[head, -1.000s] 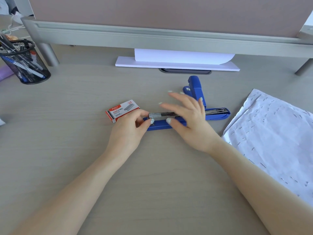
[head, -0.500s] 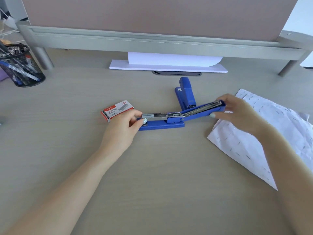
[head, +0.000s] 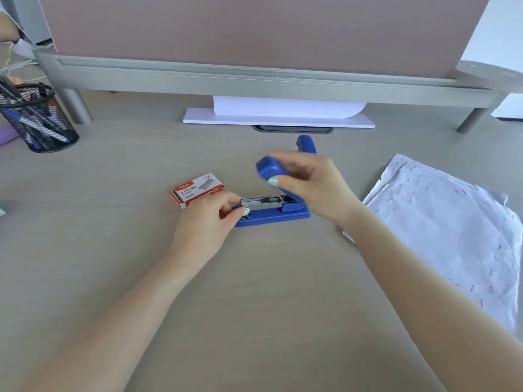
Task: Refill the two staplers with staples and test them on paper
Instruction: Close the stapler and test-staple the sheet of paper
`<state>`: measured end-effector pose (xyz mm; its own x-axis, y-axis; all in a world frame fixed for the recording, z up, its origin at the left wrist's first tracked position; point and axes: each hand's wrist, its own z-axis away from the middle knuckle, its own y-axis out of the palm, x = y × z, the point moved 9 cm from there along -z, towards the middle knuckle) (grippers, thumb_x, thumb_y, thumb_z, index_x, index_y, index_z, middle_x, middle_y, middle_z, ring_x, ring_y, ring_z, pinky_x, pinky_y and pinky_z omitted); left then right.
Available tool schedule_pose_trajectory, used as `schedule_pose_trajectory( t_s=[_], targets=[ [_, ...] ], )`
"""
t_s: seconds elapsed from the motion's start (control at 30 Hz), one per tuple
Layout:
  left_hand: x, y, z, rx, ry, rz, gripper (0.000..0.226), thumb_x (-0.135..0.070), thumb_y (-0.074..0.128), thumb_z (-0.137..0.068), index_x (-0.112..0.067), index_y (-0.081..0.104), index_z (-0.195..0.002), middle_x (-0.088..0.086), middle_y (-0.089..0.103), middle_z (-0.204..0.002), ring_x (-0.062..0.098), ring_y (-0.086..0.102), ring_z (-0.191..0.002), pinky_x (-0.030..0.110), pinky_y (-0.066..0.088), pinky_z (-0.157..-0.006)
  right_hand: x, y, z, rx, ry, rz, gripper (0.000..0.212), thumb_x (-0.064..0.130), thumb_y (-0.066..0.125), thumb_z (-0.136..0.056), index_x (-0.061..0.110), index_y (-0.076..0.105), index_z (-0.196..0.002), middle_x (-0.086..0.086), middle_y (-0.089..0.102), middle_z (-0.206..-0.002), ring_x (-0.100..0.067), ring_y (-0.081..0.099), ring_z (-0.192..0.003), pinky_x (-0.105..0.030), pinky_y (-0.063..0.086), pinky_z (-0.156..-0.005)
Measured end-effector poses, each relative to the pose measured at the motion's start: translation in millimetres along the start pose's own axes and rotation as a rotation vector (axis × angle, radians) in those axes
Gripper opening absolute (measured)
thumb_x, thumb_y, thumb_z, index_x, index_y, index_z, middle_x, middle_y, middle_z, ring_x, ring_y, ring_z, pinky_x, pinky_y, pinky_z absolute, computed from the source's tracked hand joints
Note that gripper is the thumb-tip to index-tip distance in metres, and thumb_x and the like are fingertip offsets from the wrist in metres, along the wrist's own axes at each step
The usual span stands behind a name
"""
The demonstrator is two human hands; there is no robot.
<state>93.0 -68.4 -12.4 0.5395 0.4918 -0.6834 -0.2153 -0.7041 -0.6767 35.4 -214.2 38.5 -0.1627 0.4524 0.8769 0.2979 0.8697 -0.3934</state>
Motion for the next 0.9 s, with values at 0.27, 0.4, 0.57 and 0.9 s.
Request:
schedule_pose_trajectory(
  t_s=[0.27,0.4,0.57,0.9],
  targets=[
    [2,1,-1,0.006,0.0,0.028,0.009,-0.021,0.063,-0.082,-0.019,0.06,-0.074,-0.005,0.045,-0.053,0.013,0.041,-0.052,0.029,0.032,-0.053,-11,34,2,0.111,0.009,0.234,0.034,0.014,0.067,-0.083,0.019,0.064,-0.117,0.019,0.061,-0.105,0.006,0.055,-0.099,-0.004,0.041,-0.084],
    [5,3,-3,0.028,-0.011,0.041,0.01,-0.024,0.063,-0.082,-0.015,0.061,-0.077,-0.002,0.055,-0.063,0.015,0.047,-0.059,0.03,0.036,-0.056,-14,37,5,0.097,-0.042,0.362,0.034,0.019,0.063,-0.085,0.021,0.062,-0.119,0.009,0.065,-0.112,-0.009,0.059,-0.102,-0.025,0.046,-0.091],
    [0,1,-3,0.028,0.003,-0.022,0.014,-0.026,0.063,-0.082,-0.012,0.061,-0.084,-0.002,0.06,-0.081,0.014,0.052,-0.073,0.031,0.042,-0.065,-14,45,18,0.134,-0.142,0.727,0.049,0.036,0.047,-0.094,0.028,0.036,-0.14,0.003,0.04,-0.147,-0.019,0.031,-0.138,-0.04,0.019,-0.114],
    [-9,-7,30,-0.06,-0.075,-0.044,0.021,-0.03,0.064,-0.08,-0.012,0.055,-0.072,-0.003,0.061,-0.075,0.016,0.057,-0.07,0.026,0.039,-0.056,-67,-92,111,0.021,0.507,0.749,0.072,0.052,0.063,-0.076,0.028,0.035,-0.138,0.011,0.032,-0.148,-0.015,0.022,-0.139,-0.028,0.024,-0.104]
  ],
)
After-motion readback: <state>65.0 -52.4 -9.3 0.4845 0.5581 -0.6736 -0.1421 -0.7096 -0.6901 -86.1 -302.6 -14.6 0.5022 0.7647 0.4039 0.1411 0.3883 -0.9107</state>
